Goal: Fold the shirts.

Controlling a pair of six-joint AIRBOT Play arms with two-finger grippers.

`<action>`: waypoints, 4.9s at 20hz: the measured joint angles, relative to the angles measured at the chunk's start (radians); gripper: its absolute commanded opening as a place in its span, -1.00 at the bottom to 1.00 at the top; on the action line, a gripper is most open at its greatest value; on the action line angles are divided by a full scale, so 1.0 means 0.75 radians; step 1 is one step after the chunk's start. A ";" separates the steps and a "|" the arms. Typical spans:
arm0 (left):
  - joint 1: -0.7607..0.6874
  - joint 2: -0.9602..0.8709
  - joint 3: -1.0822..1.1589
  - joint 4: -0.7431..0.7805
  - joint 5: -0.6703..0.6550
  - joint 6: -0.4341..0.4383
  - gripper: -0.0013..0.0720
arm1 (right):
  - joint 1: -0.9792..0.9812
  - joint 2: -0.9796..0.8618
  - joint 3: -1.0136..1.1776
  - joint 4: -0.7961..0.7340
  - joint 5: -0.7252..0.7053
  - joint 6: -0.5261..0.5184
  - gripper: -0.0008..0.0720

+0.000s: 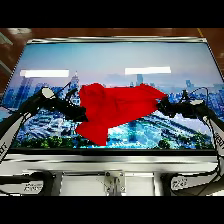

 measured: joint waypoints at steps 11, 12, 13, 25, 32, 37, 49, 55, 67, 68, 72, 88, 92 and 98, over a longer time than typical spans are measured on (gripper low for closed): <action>0.007 0.391 0.449 0.281 0.058 -0.022 -0.85 | -0.002 0.610 0.153 0.159 0.082 -0.430 -0.80; 0.015 0.458 0.579 0.302 0.076 -0.022 -0.85 | -0.002 0.726 0.218 0.193 0.061 -0.451 -0.80; 0.023 0.521 0.714 0.321 0.104 -0.021 -0.85 | -0.002 0.833 0.283 0.208 0.030 -0.463 -0.80; 0.074 1.037 1.275 0.507 0.225 -0.032 -0.85 | -0.001 1.508 0.734 -0.313 -0.036 0.079 -0.80; 0.074 1.060 1.063 0.777 -0.050 -0.054 -0.85 | -0.001 1.428 0.750 -0.633 0.335 0.253 -0.80; 0.074 0.973 0.762 0.909 -0.096 -0.062 -0.85 | 0.001 1.107 0.663 -0.758 0.657 0.279 -0.80; 0.075 0.108 0.463 0.733 0.362 -0.203 -0.84 | 0.001 0.297 0.390 -0.397 -0.098 0.242 -0.80; 0.072 -0.171 0.463 0.463 0.406 -0.223 0.95 | -0.005 0.134 0.384 -0.282 -0.042 0.233 0.91; 0.571 -0.158 0.355 0.362 -0.312 -0.084 0.97 | -0.325 0.397 0.137 -0.542 0.725 0.095 0.62; 0.584 -0.154 0.303 0.323 -0.289 -0.064 0.97 | -0.337 0.411 0.077 -0.499 0.730 0.074 0.62; 0.581 -0.182 0.170 0.212 -0.156 -0.012 0.96 | -0.359 0.439 -0.092 -0.300 0.702 0.011 0.62; 0.416 -0.319 0.115 0.087 -0.023 0.027 -0.84 | -0.367 0.450 -0.192 -0.417 0.719 0.033 0.88; 0.407 -0.247 0.115 0.077 -0.039 0.090 -0.84 | -0.367 0.450 -0.329 -0.465 0.724 0.041 0.88; 0.406 -0.150 0.115 0.071 -0.048 0.126 -0.84 | -0.358 0.451 -0.521 -0.359 0.559 0.036 0.88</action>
